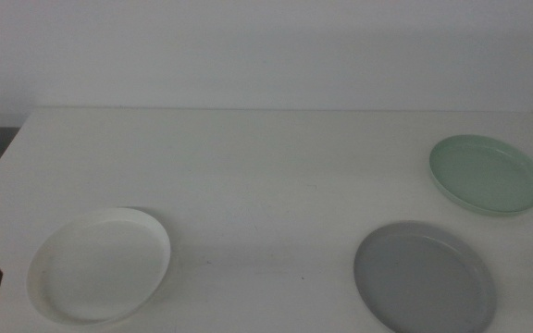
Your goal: Stack the three bowls on top of each other.
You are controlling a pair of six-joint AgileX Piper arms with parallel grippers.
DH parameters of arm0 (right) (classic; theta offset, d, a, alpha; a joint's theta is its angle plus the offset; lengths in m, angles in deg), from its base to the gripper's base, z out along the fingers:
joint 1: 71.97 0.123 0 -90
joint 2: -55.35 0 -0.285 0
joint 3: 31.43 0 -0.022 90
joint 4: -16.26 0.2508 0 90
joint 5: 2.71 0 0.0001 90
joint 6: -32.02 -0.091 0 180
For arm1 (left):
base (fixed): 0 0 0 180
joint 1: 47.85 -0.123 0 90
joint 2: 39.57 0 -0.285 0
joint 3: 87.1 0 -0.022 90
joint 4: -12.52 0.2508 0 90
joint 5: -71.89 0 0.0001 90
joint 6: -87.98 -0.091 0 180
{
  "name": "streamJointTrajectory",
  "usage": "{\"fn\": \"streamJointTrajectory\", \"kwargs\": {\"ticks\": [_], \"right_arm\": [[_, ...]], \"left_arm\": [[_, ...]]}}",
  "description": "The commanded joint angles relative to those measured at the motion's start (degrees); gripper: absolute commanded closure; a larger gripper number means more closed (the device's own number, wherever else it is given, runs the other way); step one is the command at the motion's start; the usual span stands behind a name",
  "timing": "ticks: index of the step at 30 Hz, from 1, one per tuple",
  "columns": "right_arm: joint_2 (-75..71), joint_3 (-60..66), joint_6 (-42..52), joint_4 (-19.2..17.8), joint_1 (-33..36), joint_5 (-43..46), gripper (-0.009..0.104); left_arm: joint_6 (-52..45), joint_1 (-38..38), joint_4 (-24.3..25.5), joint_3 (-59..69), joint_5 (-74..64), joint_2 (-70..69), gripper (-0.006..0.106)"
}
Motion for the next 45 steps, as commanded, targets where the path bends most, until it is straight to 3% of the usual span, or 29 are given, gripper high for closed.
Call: {"fn": "streamJointTrajectory", "kwargs": {"ticks": [1,8,16,24,27,45], "right_arm": [[-0.3,0.2,0.2,-0.6,0.0,1.8,0.002],[-0.3,0.2,0.2,-0.6,0.0,7.0,0.002],[14.8,-11.1,-0.3,0.9,0.0,0.2,0.002],[37.9,-31.1,-0.3,1.6,0.0,-31.3,0.002],[44.2,-34.7,-0.4,1.7,0.0,-37.1,0.002],[55.6,-34.8,-1.4,7.1,0.0,-35.7,0.002]], "left_arm": [[0.2,-0.1,0.1,0.0,0.8,-0.2,0.007],[0.0,-0.1,0.1,0.0,0.8,-0.2,0.007],[0.1,-0.1,0.1,0.0,0.8,-0.2,0.007],[0.1,-0.1,0.1,0.0,0.8,-0.2,0.007],[0.1,-0.1,0.1,0.0,0.8,-0.2,0.007],[0.1,-0.1,0.1,0.0,0.8,-0.2,0.007]]}}
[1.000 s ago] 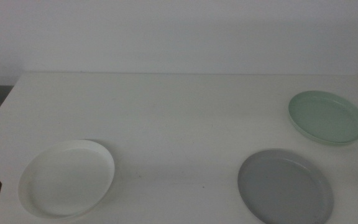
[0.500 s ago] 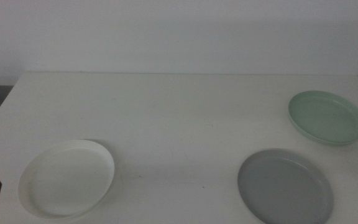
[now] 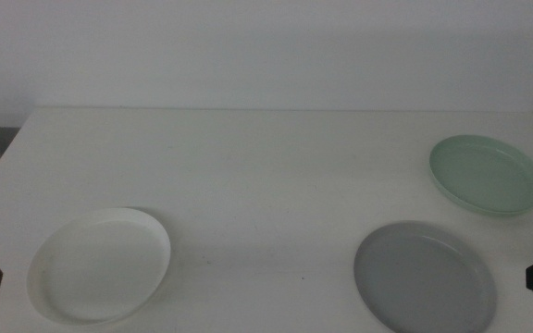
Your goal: Stack the three bowls on top of each other.
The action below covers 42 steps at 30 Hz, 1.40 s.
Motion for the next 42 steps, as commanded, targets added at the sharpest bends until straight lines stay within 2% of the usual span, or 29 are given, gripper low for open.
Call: {"fn": "streamJointTrajectory", "kwargs": {"ticks": [1,13,23,27,32,42], "right_arm": [[1.9,-0.5,0.2,0.3,0.0,0.2,0.002],[19.4,-3.1,0.8,2.4,0.1,1.0,0.003],[29.8,-13.4,0.9,2.9,0.5,-0.7,0.013],[33.6,-15.3,0.4,2.7,2.5,-1.4,0.017],[38.0,-15.8,-3.0,0.4,3.6,-1.1,0.021],[44.7,-15.8,-3.0,0.1,3.6,3.2,0.042]], "left_arm": [[0.1,-0.1,0.1,0.0,0.7,-0.2,0.007],[0.1,-0.1,0.1,0.0,0.7,-0.2,0.007],[0.1,-0.1,0.1,0.0,0.7,-0.2,0.007],[0.1,-0.1,0.1,0.0,0.7,-0.2,0.007],[0.1,-0.1,0.1,0.0,0.7,-0.2,0.007],[0.2,-0.1,0.1,0.0,0.7,-0.2,0.007]]}}
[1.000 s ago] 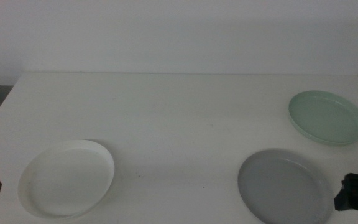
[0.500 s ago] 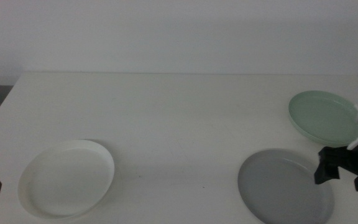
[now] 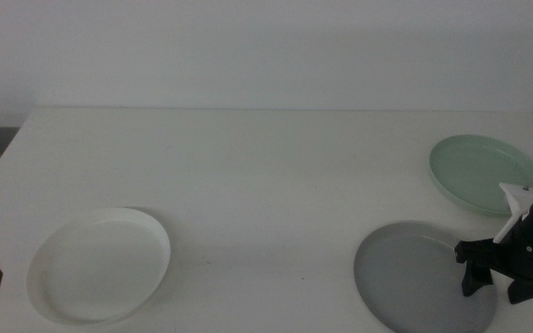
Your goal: Stack the three bowls on top of each other.
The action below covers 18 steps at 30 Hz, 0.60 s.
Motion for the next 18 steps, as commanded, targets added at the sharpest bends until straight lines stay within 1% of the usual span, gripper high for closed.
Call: {"fn": "streamJointTrajectory", "kwargs": {"ticks": [1,3,5,8,9,11,16,18], "right_arm": [[0.9,-0.2,-0.2,-0.2,0.2,1.2,0.045],[1.6,-0.2,-0.2,-0.2,0.2,1.7,0.055],[1.8,-0.2,-0.2,-0.2,0.2,1.7,0.068],[1.8,-0.3,0.3,-0.2,0.2,1.4,0.094],[1.6,-0.3,0.4,-0.3,0.2,1.4,0.097],[1.6,-0.3,0.4,-0.3,0.2,1.6,0.097],[1.4,-4.8,0.4,-0.8,3.5,-5.3,0.098],[1.1,-8.1,0.4,0.7,5.8,-6.7,0.098]], "left_arm": [[0.2,-0.1,0.1,0.0,0.7,-0.2,0.007],[0.2,-0.1,0.1,0.0,0.7,-0.2,0.007],[0.2,-0.1,0.1,0.0,0.7,-0.2,0.007],[0.2,-0.1,0.1,0.0,0.7,-0.2,0.007],[0.2,-0.1,0.1,0.0,0.7,-0.2,0.007],[0.2,-0.1,0.1,0.0,0.7,-0.2,0.007],[0.2,-0.1,0.1,0.0,0.7,-0.2,0.007],[0.2,-0.1,0.1,0.0,0.7,-0.2,0.007]]}}
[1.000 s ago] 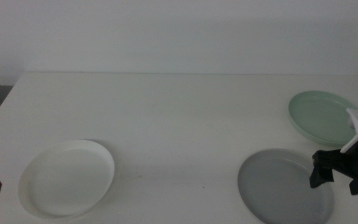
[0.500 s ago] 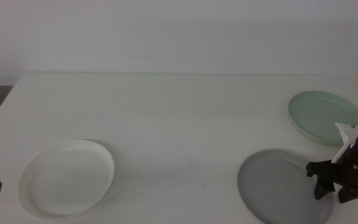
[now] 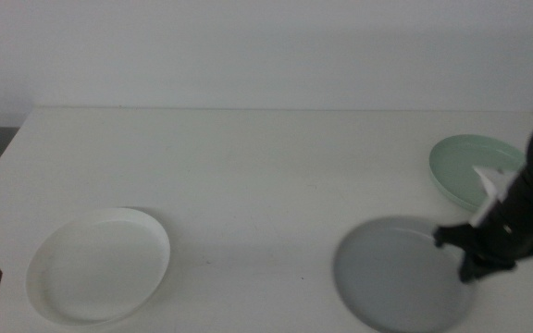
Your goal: Stack the three bowls on top of each other.
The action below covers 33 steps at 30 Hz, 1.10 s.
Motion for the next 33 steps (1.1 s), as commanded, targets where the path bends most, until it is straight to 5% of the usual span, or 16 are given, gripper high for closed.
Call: {"fn": "streamJointTrajectory", "kwargs": {"ticks": [1,15,27,31,33], "right_arm": [[0.1,-4.3,0.3,1.6,2.7,-2.1,0.098],[16.9,-37.3,0.3,5.5,12.5,-12.1,0.097],[26.4,-42.2,2.9,10.3,13.0,-11.5,0.096],[26.2,-42.2,2.9,8.3,13.0,-11.2,0.077],[25.5,-42.2,2.9,6.8,12.9,-11.1,0.051]], "left_arm": [[0.2,-0.1,0.1,0.0,0.6,-0.2,0.007],[0.2,-0.1,0.1,0.0,0.6,-0.2,0.007],[0.2,-0.1,0.1,0.0,0.6,-0.2,0.007],[0.2,-0.1,0.1,0.0,0.6,-0.2,0.007],[0.2,-0.1,0.1,0.0,0.6,-0.2,0.007]]}}
